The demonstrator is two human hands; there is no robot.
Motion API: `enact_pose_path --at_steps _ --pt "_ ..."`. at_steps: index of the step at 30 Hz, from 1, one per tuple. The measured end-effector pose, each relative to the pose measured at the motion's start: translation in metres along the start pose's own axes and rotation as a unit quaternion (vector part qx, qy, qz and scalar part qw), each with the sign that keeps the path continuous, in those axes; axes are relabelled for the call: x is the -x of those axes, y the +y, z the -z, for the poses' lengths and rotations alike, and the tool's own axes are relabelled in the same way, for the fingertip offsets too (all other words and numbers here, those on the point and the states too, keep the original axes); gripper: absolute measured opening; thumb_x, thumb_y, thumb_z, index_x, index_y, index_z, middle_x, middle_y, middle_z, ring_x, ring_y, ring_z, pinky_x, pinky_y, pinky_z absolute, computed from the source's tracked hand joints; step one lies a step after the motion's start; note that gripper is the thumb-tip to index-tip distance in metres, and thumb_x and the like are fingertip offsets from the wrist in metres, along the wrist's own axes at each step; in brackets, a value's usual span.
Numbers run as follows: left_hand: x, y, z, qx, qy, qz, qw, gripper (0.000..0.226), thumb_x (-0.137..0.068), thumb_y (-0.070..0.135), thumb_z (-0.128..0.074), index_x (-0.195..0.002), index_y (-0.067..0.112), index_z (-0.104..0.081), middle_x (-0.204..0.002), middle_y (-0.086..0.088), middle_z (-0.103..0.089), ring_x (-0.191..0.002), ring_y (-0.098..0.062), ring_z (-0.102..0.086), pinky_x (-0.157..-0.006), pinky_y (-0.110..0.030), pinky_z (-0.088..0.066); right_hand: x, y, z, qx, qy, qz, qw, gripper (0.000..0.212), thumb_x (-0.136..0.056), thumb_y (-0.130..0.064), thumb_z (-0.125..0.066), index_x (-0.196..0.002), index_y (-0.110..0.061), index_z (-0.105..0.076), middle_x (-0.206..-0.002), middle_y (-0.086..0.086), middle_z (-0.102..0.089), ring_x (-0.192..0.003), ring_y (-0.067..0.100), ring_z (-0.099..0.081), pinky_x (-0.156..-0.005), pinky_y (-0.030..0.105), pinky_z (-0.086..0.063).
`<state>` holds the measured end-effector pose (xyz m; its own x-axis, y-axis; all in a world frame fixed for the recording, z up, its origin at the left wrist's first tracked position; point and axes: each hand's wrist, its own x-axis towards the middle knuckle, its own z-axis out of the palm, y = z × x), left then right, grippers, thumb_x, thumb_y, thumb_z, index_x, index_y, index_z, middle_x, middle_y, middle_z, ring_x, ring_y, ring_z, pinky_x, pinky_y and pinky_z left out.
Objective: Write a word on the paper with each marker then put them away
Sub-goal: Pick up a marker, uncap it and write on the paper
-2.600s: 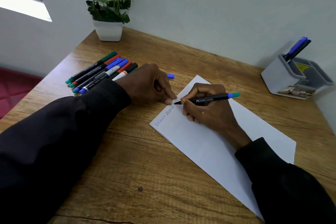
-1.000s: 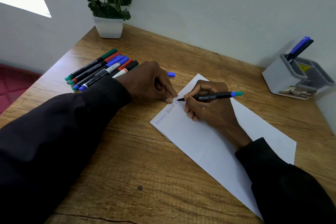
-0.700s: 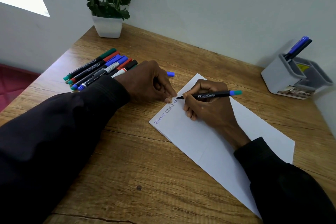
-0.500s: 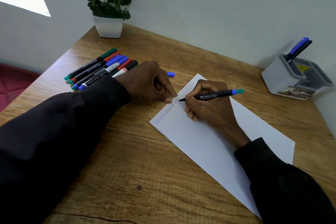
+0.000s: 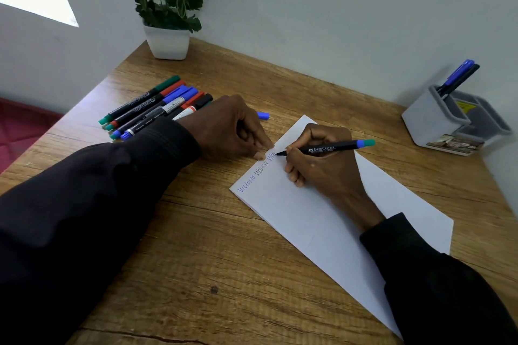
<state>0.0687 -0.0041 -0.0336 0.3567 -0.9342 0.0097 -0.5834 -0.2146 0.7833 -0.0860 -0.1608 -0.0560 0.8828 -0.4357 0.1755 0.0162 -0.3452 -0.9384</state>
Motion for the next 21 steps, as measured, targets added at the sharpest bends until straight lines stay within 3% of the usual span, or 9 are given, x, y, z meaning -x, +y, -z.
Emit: enact_pose_path --at_steps 17,21 --pt "0.0013 0.0017 0.0009 0.008 0.002 -0.014 1.0 0.031 -0.073 0.016 -0.082 -0.088 0.04 -0.07 -0.091 0.005 -0.075 -0.086 -0.012 -0.069 -0.075 -0.036 -0.057 0.0002 -0.0005 0.0 0.002 0.013 0.002 1.0 0.023 -0.087 0.01 -0.067 -0.068 -0.004 -0.066 -0.06 0.018 -0.069 -0.042 0.025 -0.065 -0.042 0.026 -0.049" --pt "0.0002 0.0007 0.0002 0.004 -0.002 -0.01 1.0 0.028 -0.073 0.016 -0.081 -0.093 0.034 -0.072 -0.09 0.006 -0.074 -0.085 -0.013 -0.069 -0.075 -0.037 -0.058 0.0008 0.0002 -0.0009 -0.001 0.019 0.012 1.0 0.026 -0.092 0.009 -0.066 -0.07 -0.005 -0.066 -0.06 0.016 -0.07 -0.043 0.027 -0.066 -0.043 0.028 -0.051"
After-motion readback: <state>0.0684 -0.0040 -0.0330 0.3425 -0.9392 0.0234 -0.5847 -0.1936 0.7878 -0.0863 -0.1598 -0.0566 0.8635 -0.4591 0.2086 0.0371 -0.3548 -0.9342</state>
